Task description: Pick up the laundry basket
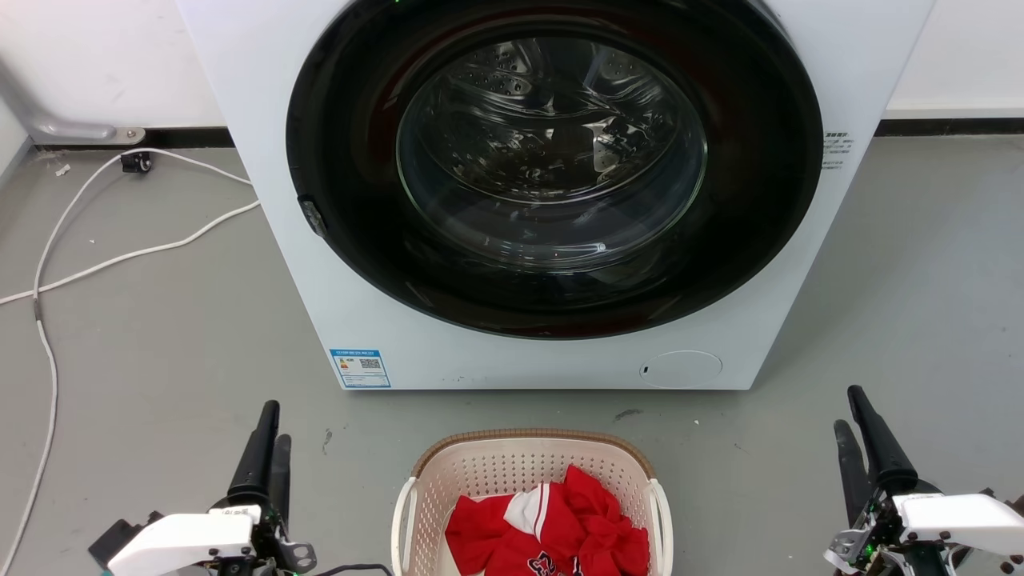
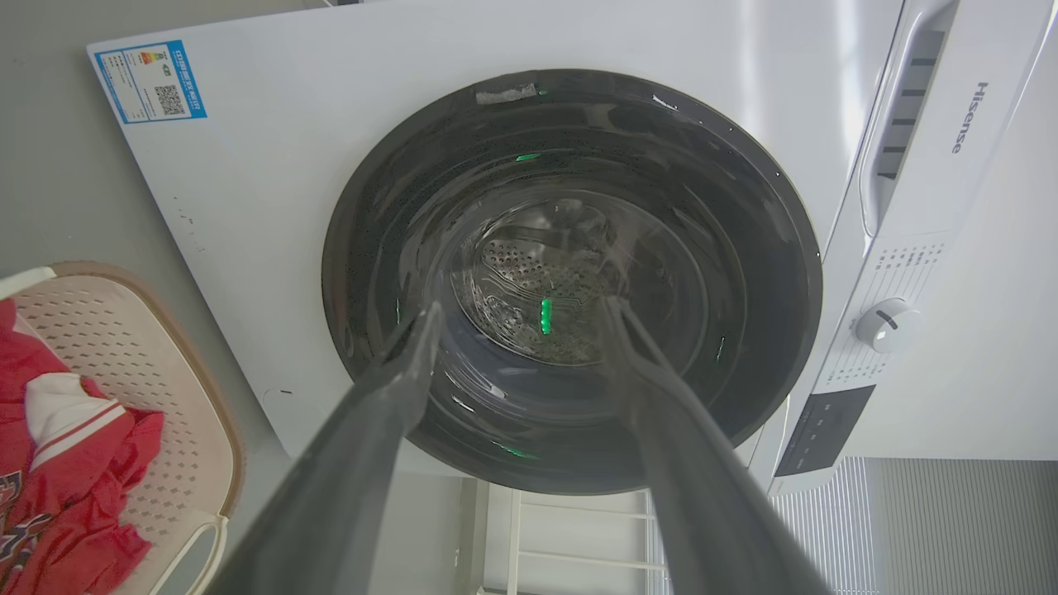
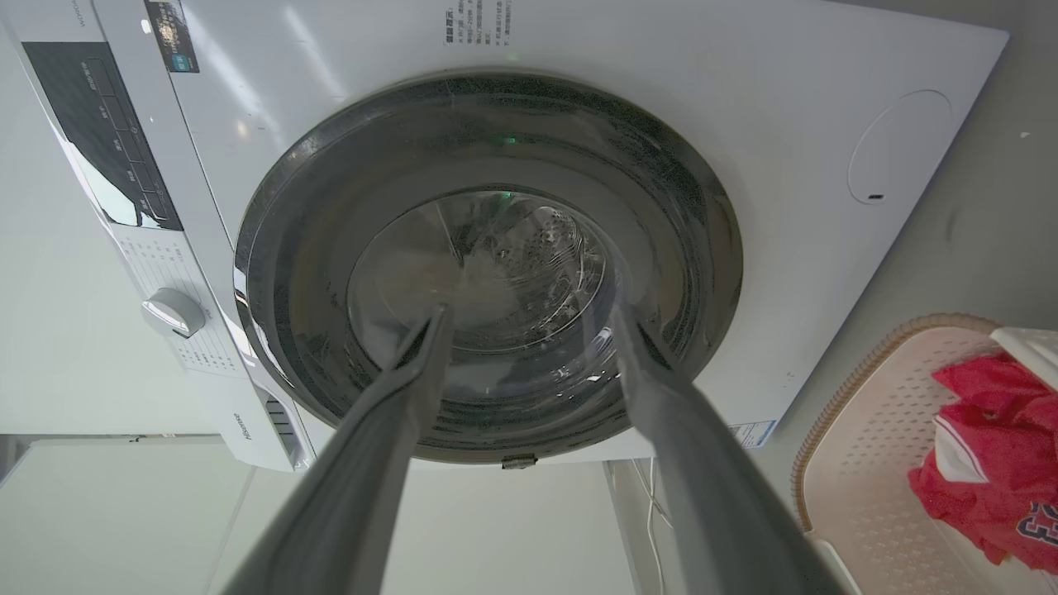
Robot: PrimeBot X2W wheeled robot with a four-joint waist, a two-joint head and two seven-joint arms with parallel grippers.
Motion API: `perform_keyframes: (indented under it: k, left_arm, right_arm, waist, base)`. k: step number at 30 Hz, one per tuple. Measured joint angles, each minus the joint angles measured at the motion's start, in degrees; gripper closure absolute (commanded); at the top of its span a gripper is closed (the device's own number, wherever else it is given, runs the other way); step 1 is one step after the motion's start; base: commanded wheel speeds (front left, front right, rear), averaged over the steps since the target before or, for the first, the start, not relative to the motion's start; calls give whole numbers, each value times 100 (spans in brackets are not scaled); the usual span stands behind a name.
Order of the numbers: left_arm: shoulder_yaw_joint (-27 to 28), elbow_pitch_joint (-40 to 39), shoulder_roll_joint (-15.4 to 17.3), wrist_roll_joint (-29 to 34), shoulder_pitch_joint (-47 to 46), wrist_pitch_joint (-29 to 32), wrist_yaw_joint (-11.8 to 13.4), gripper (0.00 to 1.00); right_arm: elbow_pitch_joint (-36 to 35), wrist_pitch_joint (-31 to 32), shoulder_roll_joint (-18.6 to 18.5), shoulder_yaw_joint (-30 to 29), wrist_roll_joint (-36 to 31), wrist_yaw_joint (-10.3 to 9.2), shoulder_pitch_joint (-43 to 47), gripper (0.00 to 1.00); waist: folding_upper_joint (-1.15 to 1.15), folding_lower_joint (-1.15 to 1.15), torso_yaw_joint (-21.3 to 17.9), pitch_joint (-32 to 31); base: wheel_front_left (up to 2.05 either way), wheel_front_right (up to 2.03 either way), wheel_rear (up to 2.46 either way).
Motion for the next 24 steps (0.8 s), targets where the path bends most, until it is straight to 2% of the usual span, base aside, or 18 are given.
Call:
perform_keyframes:
  k: [9,18,24]
  left_arm:
    - [334,-88,2,575,38,-225,0,0]
    - [644,-283,2,1456,38,-410,1,0]
    - [635,-804,3,2366,38,-537,305,0]
  right_arm:
    - [-90,-223,1,-191,-1093,0,0,0]
    - [-635,-417,0,-194,-2871,0,-20,0]
    - [-1112,-543,0,-68,-4098,0,-29,0]
  waist:
    - [0,0,11,8]
    - [0,0,22,27]
    - [0,0,29,57]
  base:
    - [0,0,0]
    - [0,0,0]
    - [0,0,0]
